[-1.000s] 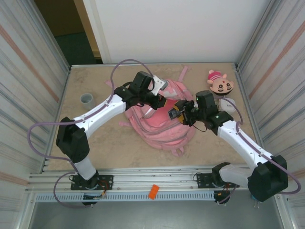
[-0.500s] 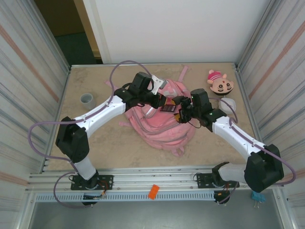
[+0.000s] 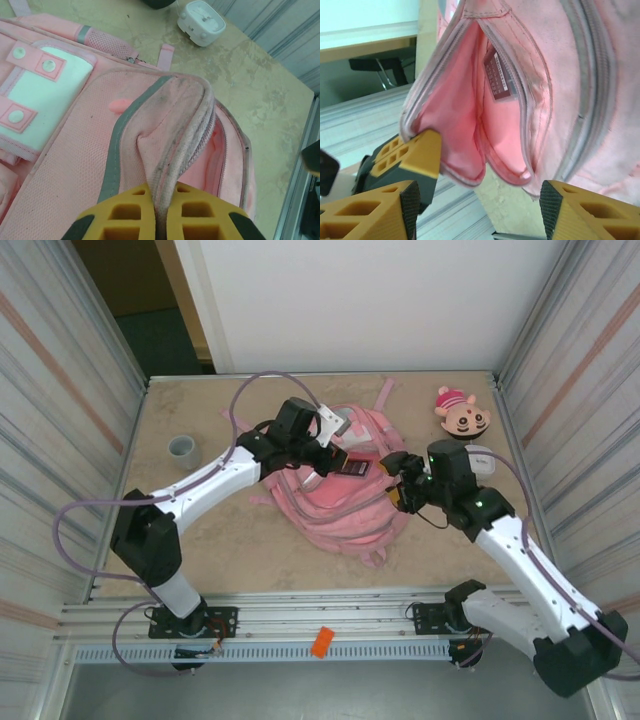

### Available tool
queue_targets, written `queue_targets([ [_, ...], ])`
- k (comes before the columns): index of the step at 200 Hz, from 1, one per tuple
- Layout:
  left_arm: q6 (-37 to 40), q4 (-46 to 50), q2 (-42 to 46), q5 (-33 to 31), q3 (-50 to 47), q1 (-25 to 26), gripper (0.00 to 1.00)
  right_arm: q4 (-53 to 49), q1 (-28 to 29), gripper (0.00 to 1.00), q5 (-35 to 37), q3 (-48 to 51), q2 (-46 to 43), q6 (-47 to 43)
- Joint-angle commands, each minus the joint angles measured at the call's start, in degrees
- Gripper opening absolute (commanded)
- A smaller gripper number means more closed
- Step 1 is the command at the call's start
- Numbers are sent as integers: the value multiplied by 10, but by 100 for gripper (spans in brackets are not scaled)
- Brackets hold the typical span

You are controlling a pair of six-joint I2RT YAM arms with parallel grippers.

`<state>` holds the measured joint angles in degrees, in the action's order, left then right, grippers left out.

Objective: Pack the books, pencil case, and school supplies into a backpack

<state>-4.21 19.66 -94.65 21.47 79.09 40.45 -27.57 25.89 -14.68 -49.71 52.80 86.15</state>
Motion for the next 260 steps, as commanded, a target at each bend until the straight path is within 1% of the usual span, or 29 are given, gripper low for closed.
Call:
queue_targets([
  [1,37,-16,41,25,-6,8,1,-6,0,67,3,14,-17,-22],
  [10,35,-16,45,24,-12,9,1,41,3,69,-10,20,-11,-20],
  [18,34,-23,50,23,-21,9,2,69,8,72,-14,18,2,-18],
  [31,36,-39,57,23,-37,11,2,92,15,78,-17,1,27,-20],
  [40,37,-47,59,23,-46,12,3,98,22,80,-14,-14,36,-26],
  [45,37,-50,59,24,-50,11,3,102,25,81,-9,-21,58,-29],
  [69,49,-50,58,29,-54,13,5,120,36,81,10,-33,88,-19],
  [82,53,-53,61,33,-57,15,6,121,36,80,8,-31,105,-2],
  [101,60,-57,65,42,-66,16,11,178,38,74,-5,-22,134,8],
  [115,68,-56,67,46,-71,18,18,206,37,65,-18,-26,156,9],
  [123,73,-52,69,50,-73,18,25,200,36,55,-21,-34,166,4],
  [132,79,-43,74,47,-76,18,40,181,33,45,-23,-42,175,-6],
  [140,79,-39,85,40,-83,16,50,166,30,39,-29,-48,180,-15],
  [151,78,-39,103,41,-103,6,58,151,23,33,-40,-49,186,-26],
  [162,74,-41,126,43,-130,-7,63,149,17,27,-53,-49,188,-32],
  [177,68,-43,160,52,-174,-39,66,145,11,23,-64,-49,189,-37],
  [186,68,-43,179,68,-201,-63,66,142,9,21,-69,-53,188,-43],
  [198,81,-47,204,105,-237,-102,66,130,6,19,-74,-63,188,-53],
  [207,103,-56,218,144,-266,-134,66,119,4,19,-76,-70,188,-62],
  [219,151,-64,232,185,-297,-172,65,110,1,19,-79,-74,190,-69],
  [233,221,-59,239,206,-315,-202,66,110,-2,19,-88,-75,195,-70],
  [244,291,-46,238,217,-321,-214,66,110,-2,18,-92,-75,199,-70],
  [260,367,-46,233,206,-329,-218,68,111,-2,18,-95,-76,203,-72],
])
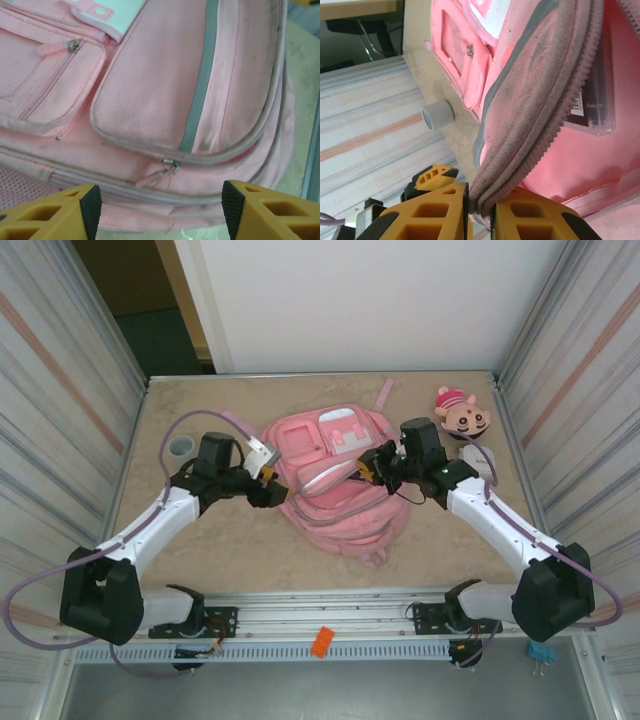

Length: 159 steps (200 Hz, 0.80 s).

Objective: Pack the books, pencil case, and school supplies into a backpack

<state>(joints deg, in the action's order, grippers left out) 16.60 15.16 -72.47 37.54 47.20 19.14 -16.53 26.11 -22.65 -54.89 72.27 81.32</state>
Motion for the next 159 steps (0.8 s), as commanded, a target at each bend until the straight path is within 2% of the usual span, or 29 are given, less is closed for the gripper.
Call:
queue_targets([
  [1,164,-1,11,46,-11,-4,68,0,-4,17,-15,-23,9,-24],
  [32,238,24,-47,39,9,-7,68,-4,-5,17,-11,-21,10,-27],
  [69,242,-10,-109,50,23,-6,65,-10,-4,16,-9,-18,6,-26],
  [94,258,2,-133,41,44,2,62,-11,-3,15,-6,-18,4,-24],
  [131,279,39,-156,38,67,9,45,-8,-2,14,-4,-17,7,-20],
  [149,292,48,-157,35,68,19,45,-5,-2,14,-3,-16,7,-19],
  [159,302,55,-158,30,68,24,49,-5,-2,14,-4,-17,8,-19],
])
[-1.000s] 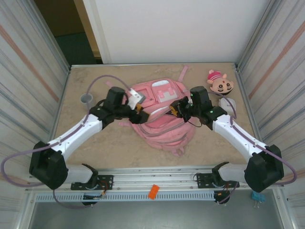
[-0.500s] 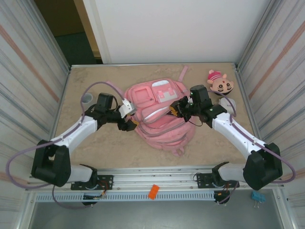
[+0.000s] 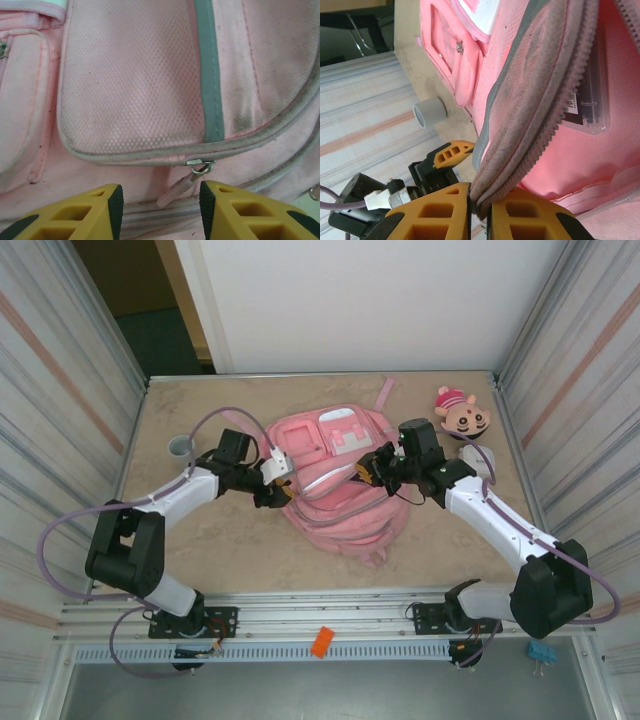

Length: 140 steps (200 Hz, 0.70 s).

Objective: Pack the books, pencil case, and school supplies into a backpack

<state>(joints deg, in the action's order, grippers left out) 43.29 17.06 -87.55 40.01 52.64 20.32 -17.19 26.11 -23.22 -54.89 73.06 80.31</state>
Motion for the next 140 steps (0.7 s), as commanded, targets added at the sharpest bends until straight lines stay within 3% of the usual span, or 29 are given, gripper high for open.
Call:
queue_targets([
  [1,36,36,-8,4,14,13,49,2,-2,14,2,-16,1,-9],
  [19,41,38,-14,-15,13,23,54,5,-2,14,0,-16,2,-6],
  [36,42,39,-22,-26,16,28,50,5,-2,14,-2,-16,2,-6],
  [93,14,71,12,7,10,31,8,24,-2,14,9,4,-4,6],
  [117,-18,53,46,35,-16,32,0,30,-2,15,5,11,-2,5],
  [126,-39,41,58,38,-24,32,0,26,-2,18,3,13,-2,4],
  [140,-69,20,72,39,-37,32,0,10,2,31,2,15,-7,1],
])
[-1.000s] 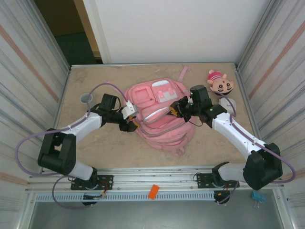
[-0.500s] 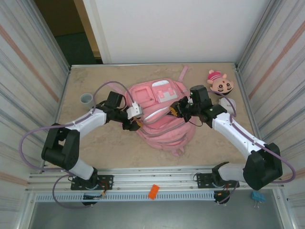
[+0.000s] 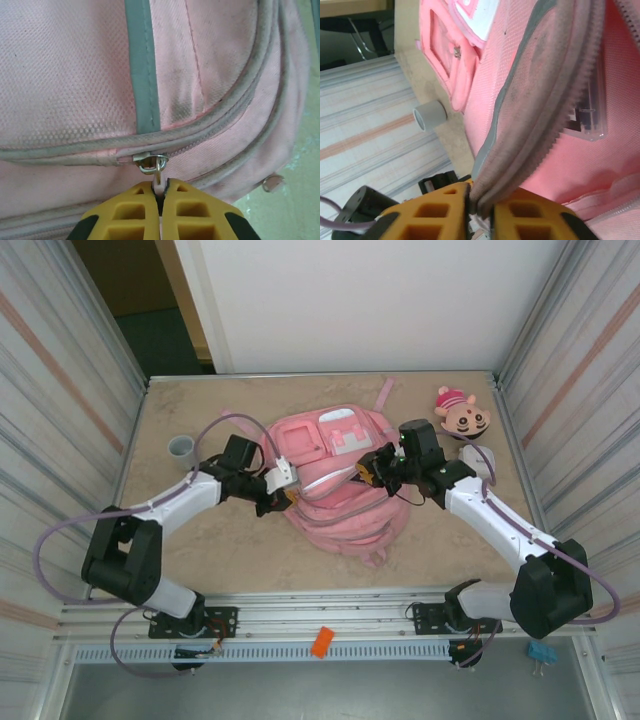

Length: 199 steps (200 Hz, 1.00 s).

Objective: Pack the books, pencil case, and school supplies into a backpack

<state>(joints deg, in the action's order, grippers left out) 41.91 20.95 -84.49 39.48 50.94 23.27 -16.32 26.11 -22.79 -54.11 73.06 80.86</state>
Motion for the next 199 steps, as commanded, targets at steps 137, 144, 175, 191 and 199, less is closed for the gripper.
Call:
queue_targets([
  [137,-197,-13,65,33,-44,17,0,170,190,37,162,164,-61,101],
  [144,-199,-11,64,32,-44,18,0,184,191,40,161,162,-52,101],
  [175,-201,4,61,30,-34,18,0,214,194,40,159,149,-21,99],
  [191,-207,9,63,30,-31,21,0,228,195,33,162,148,-8,100],
  [199,-214,9,66,30,-32,23,0,236,194,31,165,146,0,101],
])
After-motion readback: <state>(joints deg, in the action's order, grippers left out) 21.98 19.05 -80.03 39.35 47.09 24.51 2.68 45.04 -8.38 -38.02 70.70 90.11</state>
